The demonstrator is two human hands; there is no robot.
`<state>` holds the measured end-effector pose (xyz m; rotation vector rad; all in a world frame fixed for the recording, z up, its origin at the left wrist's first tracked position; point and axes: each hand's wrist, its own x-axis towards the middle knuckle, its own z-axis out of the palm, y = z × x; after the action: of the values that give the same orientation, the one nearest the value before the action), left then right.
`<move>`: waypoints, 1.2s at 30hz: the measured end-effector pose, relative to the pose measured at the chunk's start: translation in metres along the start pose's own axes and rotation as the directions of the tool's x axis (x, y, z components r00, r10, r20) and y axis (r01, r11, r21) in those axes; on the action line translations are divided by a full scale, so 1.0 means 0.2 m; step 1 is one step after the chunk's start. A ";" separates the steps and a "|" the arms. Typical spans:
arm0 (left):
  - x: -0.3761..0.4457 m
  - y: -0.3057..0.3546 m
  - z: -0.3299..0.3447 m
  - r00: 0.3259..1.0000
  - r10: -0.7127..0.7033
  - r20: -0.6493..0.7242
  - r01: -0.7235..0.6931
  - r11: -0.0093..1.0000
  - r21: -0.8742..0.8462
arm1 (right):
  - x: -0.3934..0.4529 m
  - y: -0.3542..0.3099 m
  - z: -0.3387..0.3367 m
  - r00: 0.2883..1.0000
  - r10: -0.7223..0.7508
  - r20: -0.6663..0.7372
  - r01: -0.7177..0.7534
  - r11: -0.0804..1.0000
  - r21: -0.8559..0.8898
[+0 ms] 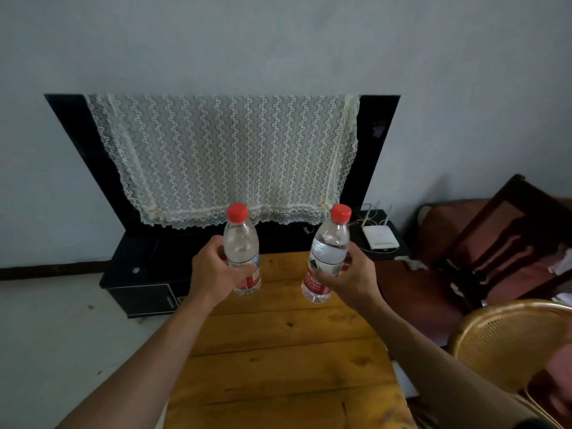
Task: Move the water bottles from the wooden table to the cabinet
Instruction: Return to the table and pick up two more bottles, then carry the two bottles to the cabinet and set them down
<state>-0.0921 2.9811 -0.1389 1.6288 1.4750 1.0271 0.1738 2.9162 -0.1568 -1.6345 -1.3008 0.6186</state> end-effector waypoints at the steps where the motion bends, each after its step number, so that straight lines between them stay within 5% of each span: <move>1: -0.03 0.02 0.02 1.000 -0.009 -0.018 0.009 1.000 -0.001 | 0.00 0.02 -0.03 1.000 -0.009 0.009 0.009 1.000 0.013; 14: -0.58 0.26 0.14 0.951 -0.155 -0.269 0.162 0.987 0.006 | -0.13 0.06 -0.28 0.956 -0.181 0.229 0.172 0.983 0.056; 29: -1.35 0.08 -0.50 0.845 -0.247 -0.474 0.254 0.966 -0.049 | -0.69 -0.44 0.18 0.818 -0.337 0.467 0.325 0.939 0.108; 36: -1.81 -0.08 -0.82 0.717 -0.301 -0.628 0.310 0.945 -0.100 | -1.08 -0.71 0.57 0.678 -0.400 0.617 0.376 0.910 0.177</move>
<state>-0.2601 2.6212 -0.1162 1.0012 2.1106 1.4547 -0.0546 2.7559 -0.1168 -1.0645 -2.0583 0.9737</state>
